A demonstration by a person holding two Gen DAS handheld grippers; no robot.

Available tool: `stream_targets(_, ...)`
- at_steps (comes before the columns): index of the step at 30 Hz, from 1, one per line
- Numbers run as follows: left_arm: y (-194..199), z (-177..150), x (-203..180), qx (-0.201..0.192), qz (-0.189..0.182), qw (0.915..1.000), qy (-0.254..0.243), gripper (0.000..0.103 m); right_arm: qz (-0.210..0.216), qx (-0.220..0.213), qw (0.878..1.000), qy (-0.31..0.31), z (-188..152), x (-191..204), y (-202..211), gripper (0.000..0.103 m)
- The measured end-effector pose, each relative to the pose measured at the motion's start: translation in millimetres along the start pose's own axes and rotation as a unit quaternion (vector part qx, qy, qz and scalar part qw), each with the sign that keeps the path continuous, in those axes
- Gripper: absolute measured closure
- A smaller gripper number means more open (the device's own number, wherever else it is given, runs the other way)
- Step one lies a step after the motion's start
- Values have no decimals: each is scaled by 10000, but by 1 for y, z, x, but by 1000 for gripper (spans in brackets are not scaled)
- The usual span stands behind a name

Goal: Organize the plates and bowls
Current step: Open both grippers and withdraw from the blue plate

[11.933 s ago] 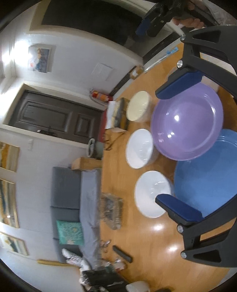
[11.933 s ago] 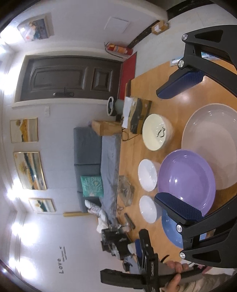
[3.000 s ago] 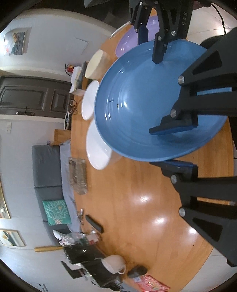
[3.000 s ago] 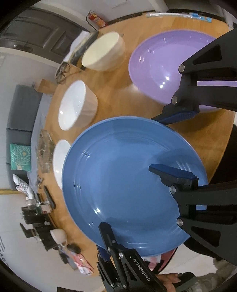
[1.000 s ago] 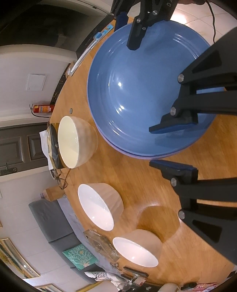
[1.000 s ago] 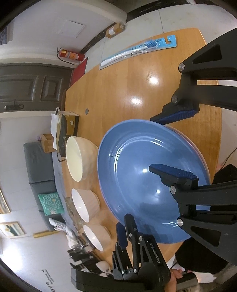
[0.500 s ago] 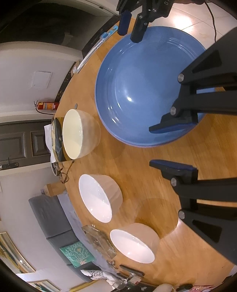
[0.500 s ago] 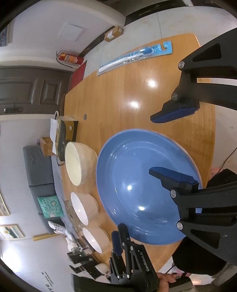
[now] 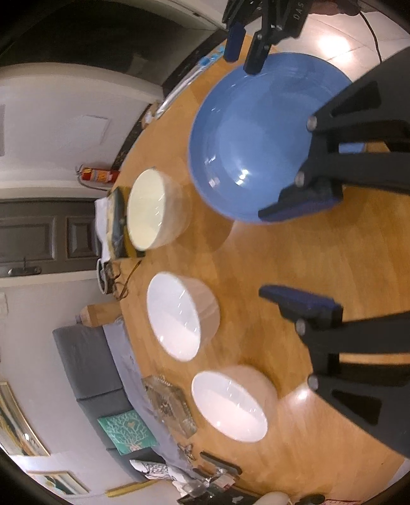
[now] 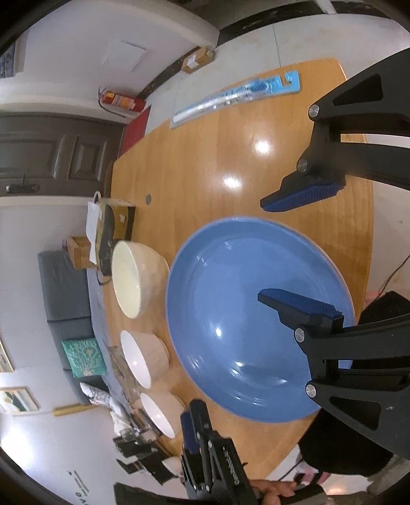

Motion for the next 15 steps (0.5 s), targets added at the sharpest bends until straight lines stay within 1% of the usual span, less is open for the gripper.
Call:
stream_targets(4,9,9,27,-102,-51,9998,147,63,1,-188,9998,-17,11,-5,15,55)
stream_targets(6,12,14,40,-136,-11,9998,166,62,77,-278,9996,75,20,-1,21,50)
stream_targets(7,14,17,47,-161,20,9997,161,59,131,-330,9993,127,24,2,23,49)
stream_targets(10,21,26,68,-277,-15,9995,162,46,333,-579,9971,367,42,18,33,36)
stream_targets(12,25,33,84,-361,12,9992,171,40,464,-811,9940,571,57,34,39,24)
stream_targets(14,29,41,99,-427,116,9990,97,26,640,-949,9911,685,69,48,41,18)
stream_targets(15,29,44,103,-445,122,9989,56,23,754,-1028,9890,752,76,57,41,15)
Point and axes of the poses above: each gripper's, at about its wrist camera, not at the fingertips, and y roughly against the way its jaws point, x to its left, z to its top, the point moved 7 cm from there along -y, roughly the way its jaws point, and after that the axes turned 10 degrees about x, right-handed, at the moved point
